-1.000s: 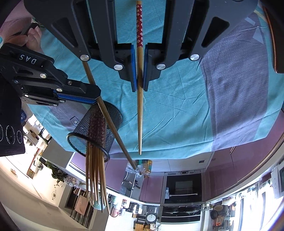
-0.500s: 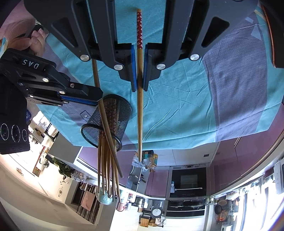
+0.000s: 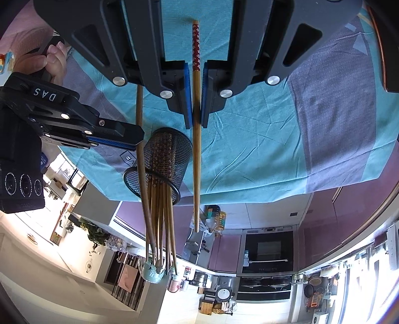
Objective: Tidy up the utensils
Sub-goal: 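Lift both held chopsticks upright toward the mesh holder, then carry the upright chopstick in the left tool over the mesh holder while the right tool follows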
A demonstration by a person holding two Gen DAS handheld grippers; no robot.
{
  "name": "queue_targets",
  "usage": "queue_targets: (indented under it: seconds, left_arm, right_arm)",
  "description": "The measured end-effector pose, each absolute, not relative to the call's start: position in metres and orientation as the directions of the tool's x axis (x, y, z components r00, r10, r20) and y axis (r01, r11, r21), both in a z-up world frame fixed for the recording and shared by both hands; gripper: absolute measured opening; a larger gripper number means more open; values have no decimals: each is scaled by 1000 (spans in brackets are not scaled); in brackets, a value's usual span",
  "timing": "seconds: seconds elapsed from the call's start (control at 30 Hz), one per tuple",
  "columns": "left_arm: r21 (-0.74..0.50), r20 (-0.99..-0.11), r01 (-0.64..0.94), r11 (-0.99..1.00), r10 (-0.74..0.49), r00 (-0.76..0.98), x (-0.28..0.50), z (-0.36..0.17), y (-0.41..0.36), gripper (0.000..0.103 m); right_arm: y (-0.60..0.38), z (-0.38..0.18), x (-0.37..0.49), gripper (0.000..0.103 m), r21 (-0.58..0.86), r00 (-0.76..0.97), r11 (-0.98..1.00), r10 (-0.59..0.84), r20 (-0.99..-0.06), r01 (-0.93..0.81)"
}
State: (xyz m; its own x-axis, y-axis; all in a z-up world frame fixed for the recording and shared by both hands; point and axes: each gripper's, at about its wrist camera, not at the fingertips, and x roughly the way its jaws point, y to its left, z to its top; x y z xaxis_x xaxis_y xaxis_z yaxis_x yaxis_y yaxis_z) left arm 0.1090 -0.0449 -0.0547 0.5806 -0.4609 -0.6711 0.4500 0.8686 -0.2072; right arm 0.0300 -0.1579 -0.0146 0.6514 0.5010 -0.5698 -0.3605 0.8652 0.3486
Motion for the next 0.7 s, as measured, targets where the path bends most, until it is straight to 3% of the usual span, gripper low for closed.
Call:
queue_targets:
  seconds: [0.7]
  left_arm:
    - [-215, -651, 475, 853, -488, 582, 107, -47, -51, 8]
  right_arm:
    - [-171, -5, 24, 6, 346, 685, 870, 490, -539, -351]
